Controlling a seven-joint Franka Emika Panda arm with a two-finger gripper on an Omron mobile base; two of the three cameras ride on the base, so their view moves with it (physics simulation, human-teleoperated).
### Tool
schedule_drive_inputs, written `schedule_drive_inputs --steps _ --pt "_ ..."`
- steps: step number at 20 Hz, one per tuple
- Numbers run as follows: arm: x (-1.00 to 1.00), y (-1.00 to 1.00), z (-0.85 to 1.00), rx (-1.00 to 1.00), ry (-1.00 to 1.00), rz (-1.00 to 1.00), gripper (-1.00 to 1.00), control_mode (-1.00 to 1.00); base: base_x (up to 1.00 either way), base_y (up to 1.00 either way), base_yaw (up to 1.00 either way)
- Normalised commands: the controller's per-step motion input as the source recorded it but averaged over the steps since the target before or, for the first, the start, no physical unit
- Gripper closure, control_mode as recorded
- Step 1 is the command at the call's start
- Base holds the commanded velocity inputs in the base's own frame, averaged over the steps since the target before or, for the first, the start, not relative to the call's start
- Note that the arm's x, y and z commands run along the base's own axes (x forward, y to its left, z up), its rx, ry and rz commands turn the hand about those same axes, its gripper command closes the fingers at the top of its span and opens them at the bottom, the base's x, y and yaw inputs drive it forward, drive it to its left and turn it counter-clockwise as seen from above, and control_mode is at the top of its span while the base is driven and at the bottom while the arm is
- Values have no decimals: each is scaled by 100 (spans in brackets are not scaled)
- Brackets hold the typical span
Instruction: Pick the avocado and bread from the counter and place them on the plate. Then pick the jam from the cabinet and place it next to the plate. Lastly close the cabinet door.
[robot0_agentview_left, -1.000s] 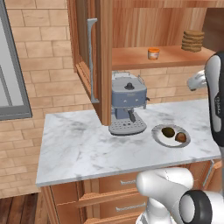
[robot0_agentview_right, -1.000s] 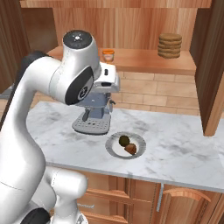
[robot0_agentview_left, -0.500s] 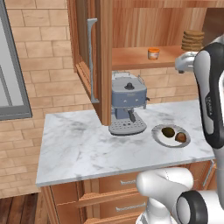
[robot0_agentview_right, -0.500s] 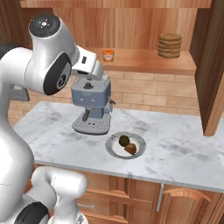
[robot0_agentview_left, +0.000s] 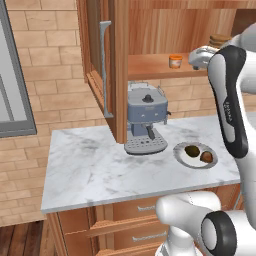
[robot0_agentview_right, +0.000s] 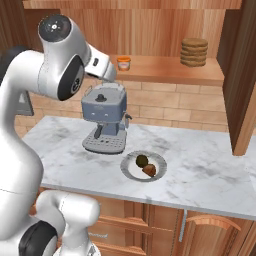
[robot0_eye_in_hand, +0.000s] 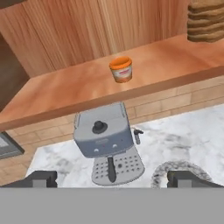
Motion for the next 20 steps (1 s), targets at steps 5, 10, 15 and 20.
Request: schedule_drive_inputs --steps 5,10,15,20 --pt "45 0 0 -11 -10 0 -100 -100 0 0 0" --pt "34 0 0 -8 -10 0 -100 -100 0 0 0" --pt "62 0 0 0 6 0 -100 -100 0 0 0" --pt "95 -8 0 0 31 0 -100 -100 0 0 0"
